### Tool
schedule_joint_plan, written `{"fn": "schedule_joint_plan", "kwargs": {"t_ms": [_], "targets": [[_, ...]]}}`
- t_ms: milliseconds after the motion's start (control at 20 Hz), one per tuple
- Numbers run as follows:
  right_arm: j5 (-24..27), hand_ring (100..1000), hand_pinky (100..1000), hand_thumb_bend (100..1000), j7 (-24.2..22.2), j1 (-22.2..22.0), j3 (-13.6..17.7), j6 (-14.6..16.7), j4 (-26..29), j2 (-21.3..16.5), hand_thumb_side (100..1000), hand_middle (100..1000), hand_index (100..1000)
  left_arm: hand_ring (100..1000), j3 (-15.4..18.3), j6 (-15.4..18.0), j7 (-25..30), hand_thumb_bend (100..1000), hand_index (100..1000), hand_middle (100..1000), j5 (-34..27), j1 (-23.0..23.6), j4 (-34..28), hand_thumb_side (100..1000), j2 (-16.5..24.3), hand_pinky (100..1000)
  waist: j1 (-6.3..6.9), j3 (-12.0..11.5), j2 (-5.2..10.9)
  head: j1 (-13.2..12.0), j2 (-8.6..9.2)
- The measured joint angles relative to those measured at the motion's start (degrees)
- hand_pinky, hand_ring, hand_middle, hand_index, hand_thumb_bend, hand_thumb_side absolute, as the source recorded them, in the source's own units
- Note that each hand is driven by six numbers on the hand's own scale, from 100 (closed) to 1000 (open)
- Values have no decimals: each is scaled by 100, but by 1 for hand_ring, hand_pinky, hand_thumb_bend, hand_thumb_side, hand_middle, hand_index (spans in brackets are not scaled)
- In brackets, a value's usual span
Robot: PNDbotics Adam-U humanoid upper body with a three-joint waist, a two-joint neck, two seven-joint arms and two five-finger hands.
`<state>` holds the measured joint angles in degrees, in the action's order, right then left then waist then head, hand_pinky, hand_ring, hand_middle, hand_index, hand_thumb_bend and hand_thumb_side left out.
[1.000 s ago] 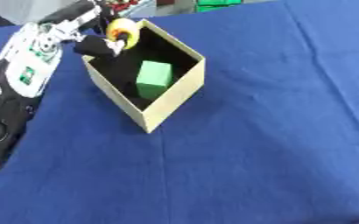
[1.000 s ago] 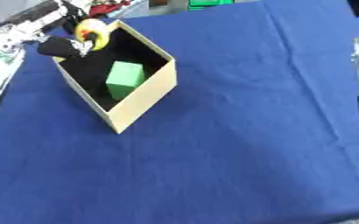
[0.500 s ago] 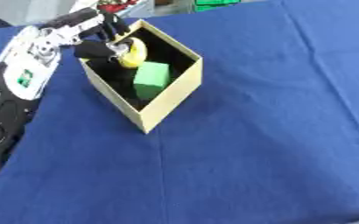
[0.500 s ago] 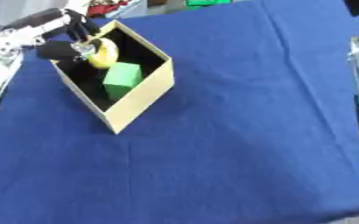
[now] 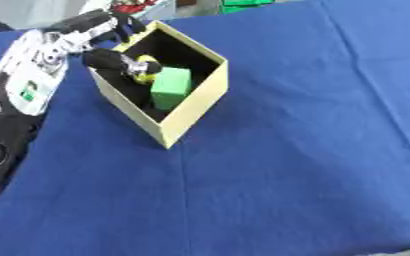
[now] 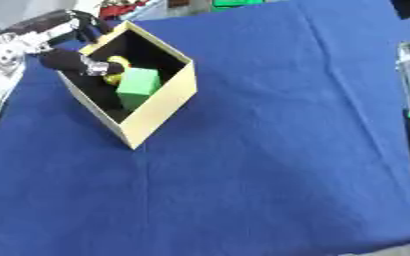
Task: Pick up objects on the table and place them in the box.
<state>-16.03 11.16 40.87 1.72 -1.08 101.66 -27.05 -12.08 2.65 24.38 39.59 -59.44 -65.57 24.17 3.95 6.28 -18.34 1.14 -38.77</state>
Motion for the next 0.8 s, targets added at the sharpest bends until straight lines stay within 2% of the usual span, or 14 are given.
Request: {"fn": "schedule_joint_plan", "kwargs": {"t_ms": [150, 300, 550, 800], "targets": [[-2, 598, 808, 100, 0, 0, 0, 0, 0, 0, 791, 582, 803, 749, 104, -117, -191, 384, 832, 728, -119, 21, -225, 668, 20, 749, -19, -10, 1, 0, -1], [-9, 599, 808, 100, 1, 0, 1, -1, 0, 0, 788, 583, 803, 727, 260, -312, -478, 319, 820, 705, -369, 112, -616, 661, 115, 738, -24, -42, 4, 2, -4], [-53, 600, 808, 100, 15, -3, 3, -8, 0, 0, 783, 584, 802, 694, 537, -722, -992, 284, 813, 679, -1126, 405, -1581, 633, 387, 720, -70, -108, 44, 34, -57], [-75, 601, 808, 100, 35, -5, 16, -15, -1, -1, 781, 585, 802, 676, 832, -1121, -1895, 287, 813, 666, -2062, 1072, -2779, 610, 773, 708, -134, -182, 55, 88, -101]]}}
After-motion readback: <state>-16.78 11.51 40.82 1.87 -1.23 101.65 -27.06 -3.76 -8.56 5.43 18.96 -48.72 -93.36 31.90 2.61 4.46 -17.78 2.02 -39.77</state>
